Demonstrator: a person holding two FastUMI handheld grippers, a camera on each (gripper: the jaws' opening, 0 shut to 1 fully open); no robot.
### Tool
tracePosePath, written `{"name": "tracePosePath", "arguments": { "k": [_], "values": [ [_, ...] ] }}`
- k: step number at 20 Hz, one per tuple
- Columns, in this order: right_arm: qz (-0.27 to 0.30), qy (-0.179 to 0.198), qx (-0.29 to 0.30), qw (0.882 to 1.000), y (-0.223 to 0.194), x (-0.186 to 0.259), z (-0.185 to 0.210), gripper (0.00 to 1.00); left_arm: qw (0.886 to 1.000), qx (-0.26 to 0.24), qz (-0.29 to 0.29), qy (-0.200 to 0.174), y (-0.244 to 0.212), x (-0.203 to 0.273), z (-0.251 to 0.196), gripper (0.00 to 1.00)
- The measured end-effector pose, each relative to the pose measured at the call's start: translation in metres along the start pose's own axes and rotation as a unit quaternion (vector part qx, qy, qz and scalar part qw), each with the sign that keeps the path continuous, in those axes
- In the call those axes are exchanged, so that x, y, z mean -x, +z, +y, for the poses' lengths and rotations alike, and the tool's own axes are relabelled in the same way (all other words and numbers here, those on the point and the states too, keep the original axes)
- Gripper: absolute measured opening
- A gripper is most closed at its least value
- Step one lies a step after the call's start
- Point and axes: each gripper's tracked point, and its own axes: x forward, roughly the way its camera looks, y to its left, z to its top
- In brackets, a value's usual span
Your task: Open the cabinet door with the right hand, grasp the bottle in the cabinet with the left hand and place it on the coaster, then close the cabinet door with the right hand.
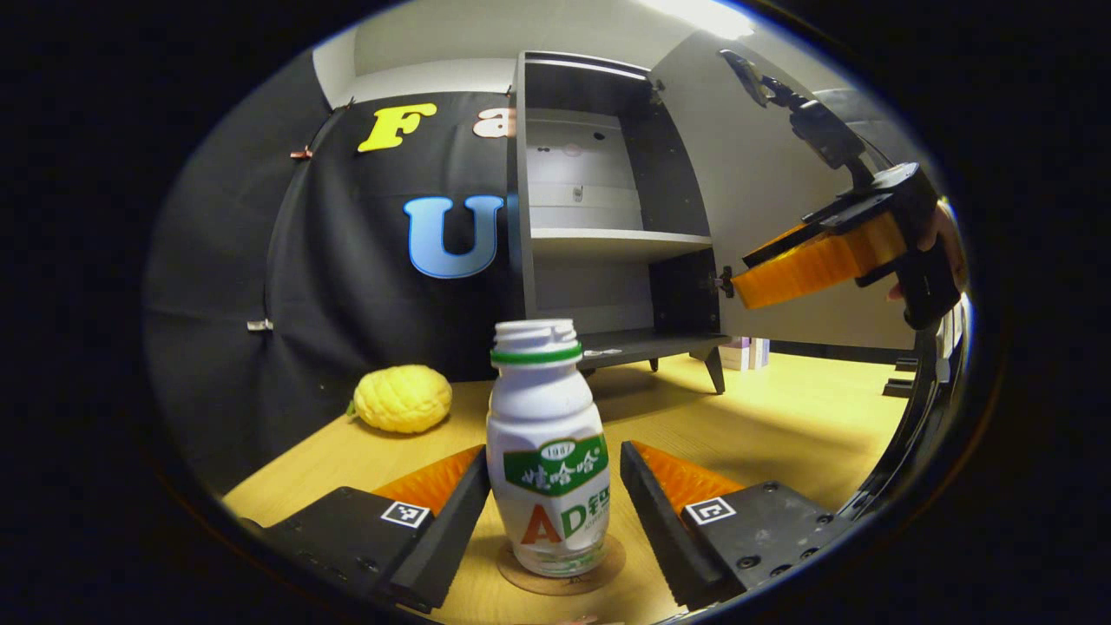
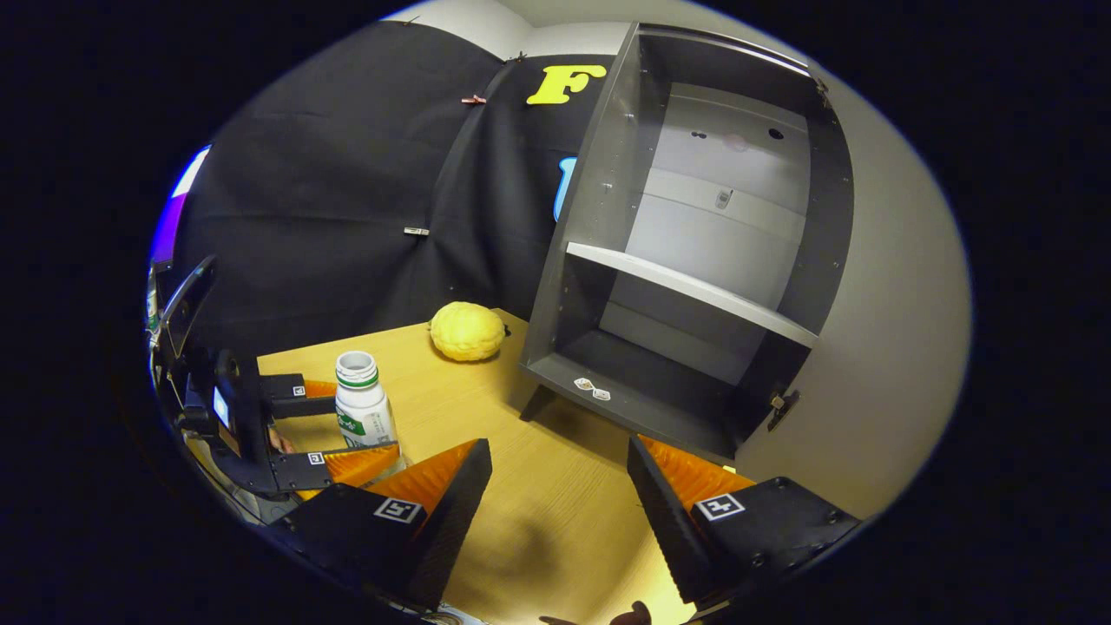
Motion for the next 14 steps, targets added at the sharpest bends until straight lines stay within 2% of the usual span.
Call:
{"name": "tracePosePath", "arguments": {
  "k": [3,6,8,10,12,14],
  "values": [
    [-0.008,-0.006,0.003,1.0,0.018,0.009,-0.006,0.98,1.0,-0.012,-0.006,0.0,0.032,-0.006,0.005,0.91],
    [-0.026,-0.016,0.009,0.999,0.046,0.024,-0.016,0.98,0.999,0.01,-0.038,-0.017,0.091,-0.009,0.007,0.91],
    [-0.045,-0.013,-0.027,0.999,0.068,0.033,-0.014,0.98,0.999,0.027,-0.04,-0.025,0.124,-0.009,0.008,0.91],
    [-0.068,-0.008,-0.059,0.996,0.094,0.046,-0.008,0.98,0.998,0.021,-0.043,-0.036,0.16,-0.006,0.007,0.92],
    [-0.089,-0.045,-0.043,0.994,0.118,0.061,-0.023,0.98,0.998,-0.002,-0.047,-0.044,0.198,-0.003,0.01,0.91],
    [-0.1,-0.068,-0.043,0.992,0.137,0.085,-0.028,0.98,0.996,-0.02,-0.058,-0.071,0.23,-0.005,0.002,0.91]
  ]
}}
